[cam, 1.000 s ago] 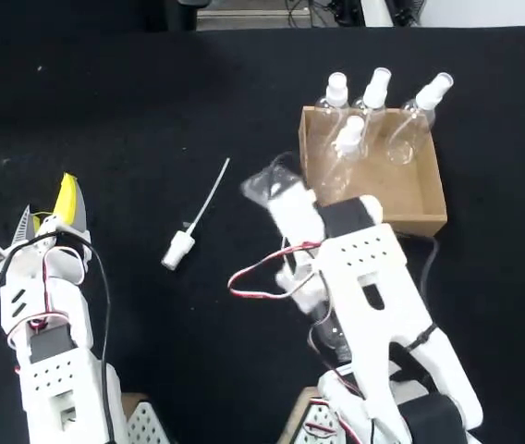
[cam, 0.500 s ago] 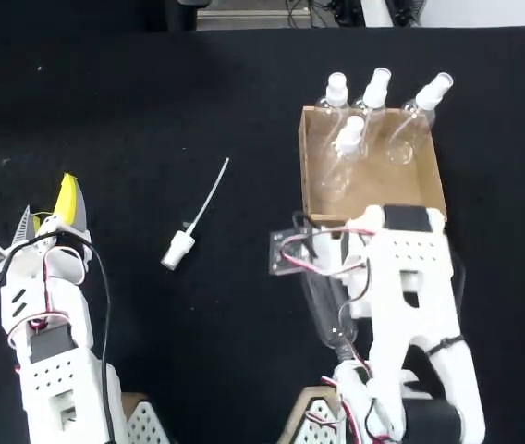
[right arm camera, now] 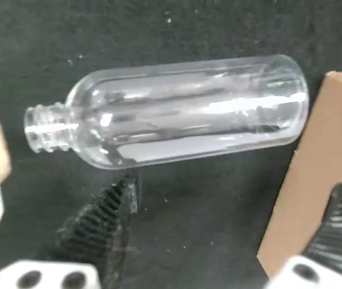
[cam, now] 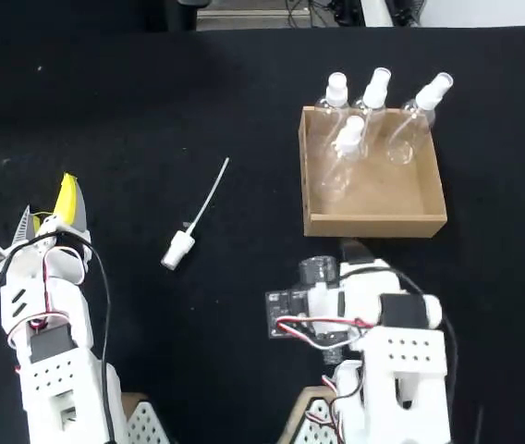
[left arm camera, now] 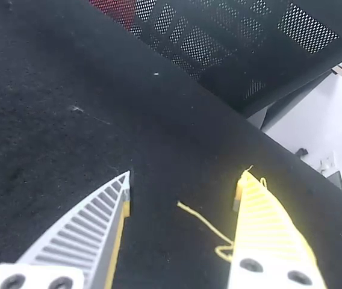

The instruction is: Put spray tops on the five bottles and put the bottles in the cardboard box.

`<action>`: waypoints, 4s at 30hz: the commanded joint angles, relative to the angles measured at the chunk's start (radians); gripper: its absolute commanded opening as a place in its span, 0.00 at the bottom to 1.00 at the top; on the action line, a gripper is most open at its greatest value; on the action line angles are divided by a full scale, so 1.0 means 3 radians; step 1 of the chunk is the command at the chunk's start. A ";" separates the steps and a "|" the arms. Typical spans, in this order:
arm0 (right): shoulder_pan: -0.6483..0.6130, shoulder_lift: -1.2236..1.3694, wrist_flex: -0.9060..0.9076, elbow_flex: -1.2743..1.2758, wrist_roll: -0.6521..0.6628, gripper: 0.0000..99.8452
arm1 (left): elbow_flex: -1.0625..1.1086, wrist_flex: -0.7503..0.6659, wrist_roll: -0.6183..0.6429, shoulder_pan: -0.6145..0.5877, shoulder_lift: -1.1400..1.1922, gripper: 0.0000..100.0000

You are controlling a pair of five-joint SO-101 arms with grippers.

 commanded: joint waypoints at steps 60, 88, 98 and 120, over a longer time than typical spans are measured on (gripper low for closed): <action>-0.1601 0.2447 -0.0777 -0.1445 -0.4030 0.24 | -0.0207 -0.0072 0.0005 0.0090 -0.0061 0.27; -0.1279 0.2447 -0.0941 -0.1189 -0.4230 0.03 | -0.0202 -0.0072 0.0005 0.0095 -0.0061 0.27; -0.1238 0.2396 -0.0338 -0.1609 -0.4833 0.03 | -0.0202 -0.0066 0.0005 0.0100 -0.0061 0.27; -0.1499 0.1649 -0.0941 -0.1624 -0.4859 0.03 | -0.1225 0.1662 -0.1360 0.1542 0.0522 0.27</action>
